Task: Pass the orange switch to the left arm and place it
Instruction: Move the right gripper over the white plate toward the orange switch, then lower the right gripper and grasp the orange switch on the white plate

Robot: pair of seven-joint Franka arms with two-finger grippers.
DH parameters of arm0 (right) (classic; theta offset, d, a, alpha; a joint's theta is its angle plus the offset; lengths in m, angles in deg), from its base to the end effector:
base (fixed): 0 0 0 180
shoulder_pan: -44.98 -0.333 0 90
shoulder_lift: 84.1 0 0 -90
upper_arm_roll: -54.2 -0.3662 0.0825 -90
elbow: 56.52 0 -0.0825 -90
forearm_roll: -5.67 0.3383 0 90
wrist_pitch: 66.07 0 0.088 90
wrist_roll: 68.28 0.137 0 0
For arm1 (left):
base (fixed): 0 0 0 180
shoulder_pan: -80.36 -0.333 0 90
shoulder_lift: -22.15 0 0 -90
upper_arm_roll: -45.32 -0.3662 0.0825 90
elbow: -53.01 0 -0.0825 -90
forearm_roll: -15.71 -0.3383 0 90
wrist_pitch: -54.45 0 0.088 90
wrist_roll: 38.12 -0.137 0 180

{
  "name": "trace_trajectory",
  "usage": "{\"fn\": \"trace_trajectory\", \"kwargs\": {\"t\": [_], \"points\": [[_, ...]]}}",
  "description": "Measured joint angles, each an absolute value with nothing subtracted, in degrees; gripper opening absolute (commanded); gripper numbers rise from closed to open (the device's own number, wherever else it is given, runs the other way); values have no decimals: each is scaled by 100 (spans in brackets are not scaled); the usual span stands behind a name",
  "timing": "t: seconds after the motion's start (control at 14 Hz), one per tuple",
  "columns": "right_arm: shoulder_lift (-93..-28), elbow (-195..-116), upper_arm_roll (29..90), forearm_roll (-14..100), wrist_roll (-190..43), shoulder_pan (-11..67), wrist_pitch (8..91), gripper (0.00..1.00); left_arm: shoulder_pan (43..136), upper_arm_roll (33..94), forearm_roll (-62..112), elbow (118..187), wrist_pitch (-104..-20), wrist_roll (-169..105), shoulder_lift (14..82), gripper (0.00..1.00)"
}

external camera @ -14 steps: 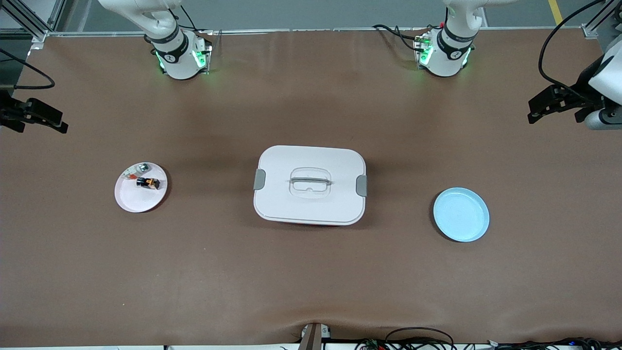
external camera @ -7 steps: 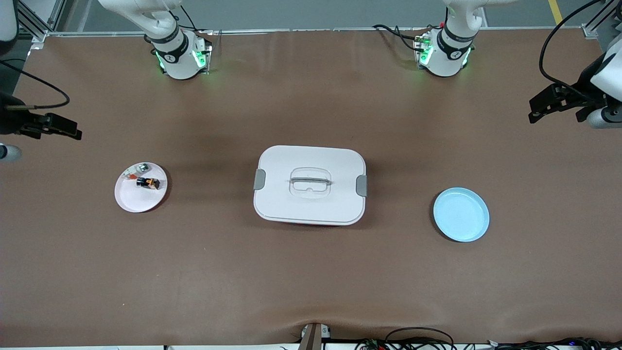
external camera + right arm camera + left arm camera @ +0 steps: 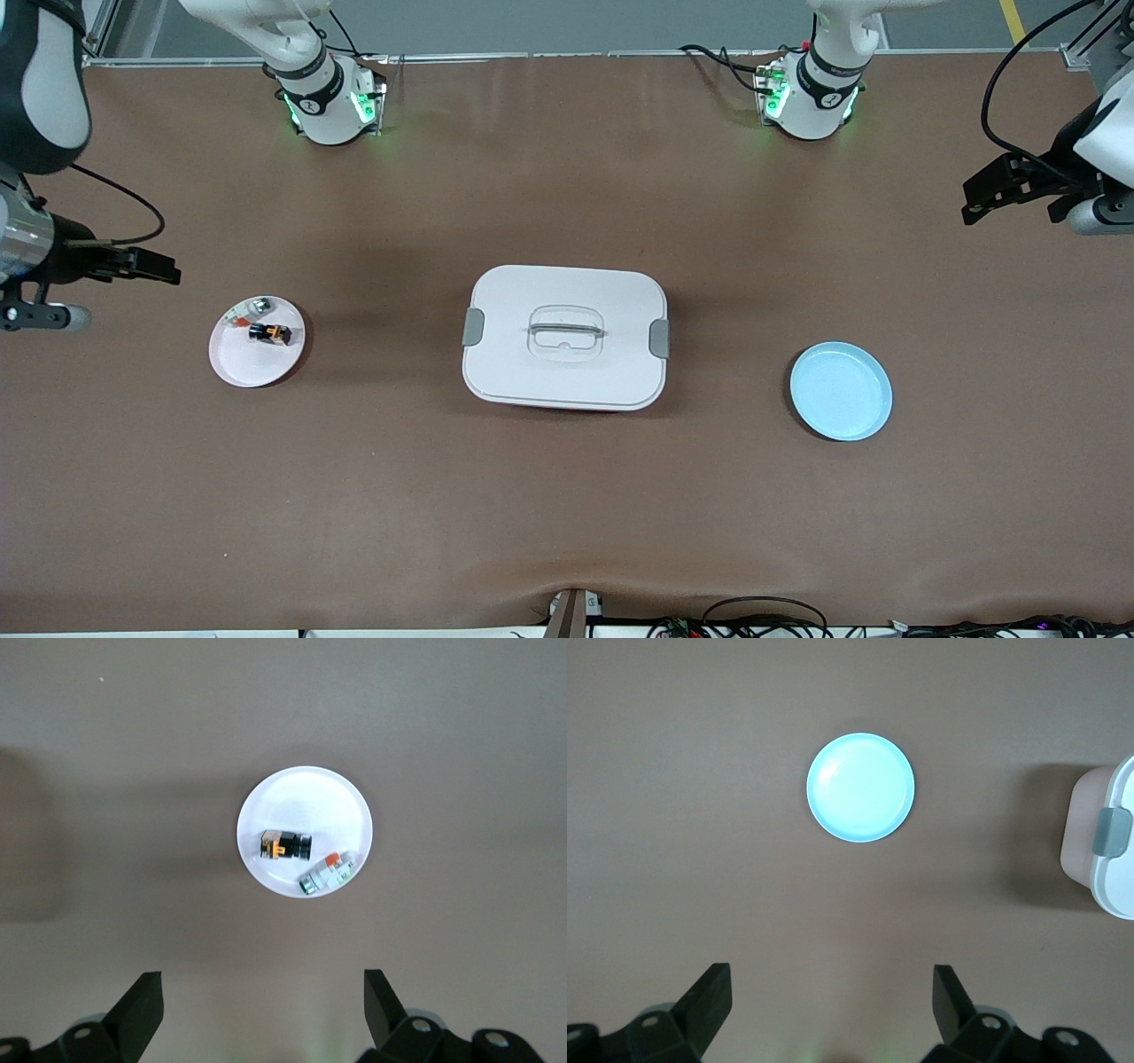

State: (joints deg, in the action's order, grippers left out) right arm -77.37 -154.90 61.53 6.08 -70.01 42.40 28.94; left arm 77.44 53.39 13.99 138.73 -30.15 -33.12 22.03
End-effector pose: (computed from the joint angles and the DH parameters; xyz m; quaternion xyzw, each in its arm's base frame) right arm 0.5339 -0.0400 0.5286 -0.9958 0.0271 0.0876 0.0010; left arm 0.4967 -0.0405 0.6691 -0.9998 0.0000 0.0074 0.0158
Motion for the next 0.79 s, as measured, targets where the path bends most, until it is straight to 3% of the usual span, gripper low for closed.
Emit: {"fn": "trace_trajectory", "kwargs": {"t": [0.57,0.79], "points": [[-7713,-17153,6153,465,-7000,4262,5002,100,7744,5339,1399,13872,-3015,-3303,2204,100],[-7647,-17528,6142,316,-6837,4215,5386,100,7744,5339,1399,13872,-3016,-3303,2213,100]]}}
